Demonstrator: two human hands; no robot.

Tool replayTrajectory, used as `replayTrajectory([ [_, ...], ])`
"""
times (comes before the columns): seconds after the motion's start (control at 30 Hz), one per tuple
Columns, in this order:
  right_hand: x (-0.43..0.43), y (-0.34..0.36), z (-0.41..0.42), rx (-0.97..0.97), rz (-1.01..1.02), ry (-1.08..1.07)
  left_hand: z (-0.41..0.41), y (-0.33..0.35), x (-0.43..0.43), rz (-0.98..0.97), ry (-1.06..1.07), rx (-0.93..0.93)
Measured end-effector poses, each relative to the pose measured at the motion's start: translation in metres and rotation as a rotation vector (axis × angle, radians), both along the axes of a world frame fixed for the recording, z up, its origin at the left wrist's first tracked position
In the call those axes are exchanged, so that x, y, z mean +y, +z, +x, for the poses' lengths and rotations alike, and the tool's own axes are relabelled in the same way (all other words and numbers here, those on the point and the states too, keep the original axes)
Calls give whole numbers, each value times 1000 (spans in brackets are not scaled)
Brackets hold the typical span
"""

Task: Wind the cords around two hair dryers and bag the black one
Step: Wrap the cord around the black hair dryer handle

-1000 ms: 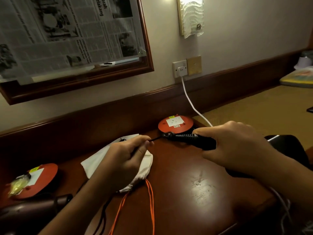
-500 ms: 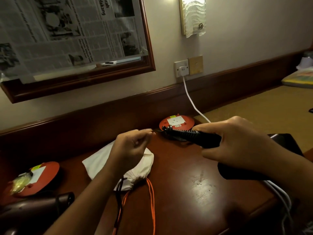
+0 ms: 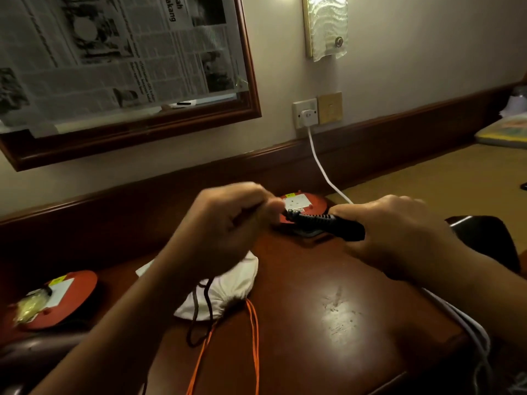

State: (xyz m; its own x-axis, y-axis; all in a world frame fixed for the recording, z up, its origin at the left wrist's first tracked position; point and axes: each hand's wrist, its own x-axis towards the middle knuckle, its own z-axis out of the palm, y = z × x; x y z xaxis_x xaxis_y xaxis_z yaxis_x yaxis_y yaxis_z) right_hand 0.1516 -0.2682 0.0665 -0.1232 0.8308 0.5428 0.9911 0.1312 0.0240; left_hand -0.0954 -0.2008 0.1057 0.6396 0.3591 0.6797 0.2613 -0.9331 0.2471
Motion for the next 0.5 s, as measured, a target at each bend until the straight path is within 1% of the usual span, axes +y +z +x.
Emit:
replayTrajectory([
  [0.07,-1,-1,-2,-63,18,63,2,8,15,-64,16,-54],
  [0.13,-5,-2,-4,-67,11,154,6,11,28,-126,34,-70],
  [0.27,-15,-4,-10,-22,2,325,18,-3,48,-229,49,51],
  [0.4,-18,-7,-11,-15,-7,400,23,-30,54,-429,-38,57],
  [0.5,-15,-13,-15,-17,-34,422,26,-44,51,-466,-56,61],
])
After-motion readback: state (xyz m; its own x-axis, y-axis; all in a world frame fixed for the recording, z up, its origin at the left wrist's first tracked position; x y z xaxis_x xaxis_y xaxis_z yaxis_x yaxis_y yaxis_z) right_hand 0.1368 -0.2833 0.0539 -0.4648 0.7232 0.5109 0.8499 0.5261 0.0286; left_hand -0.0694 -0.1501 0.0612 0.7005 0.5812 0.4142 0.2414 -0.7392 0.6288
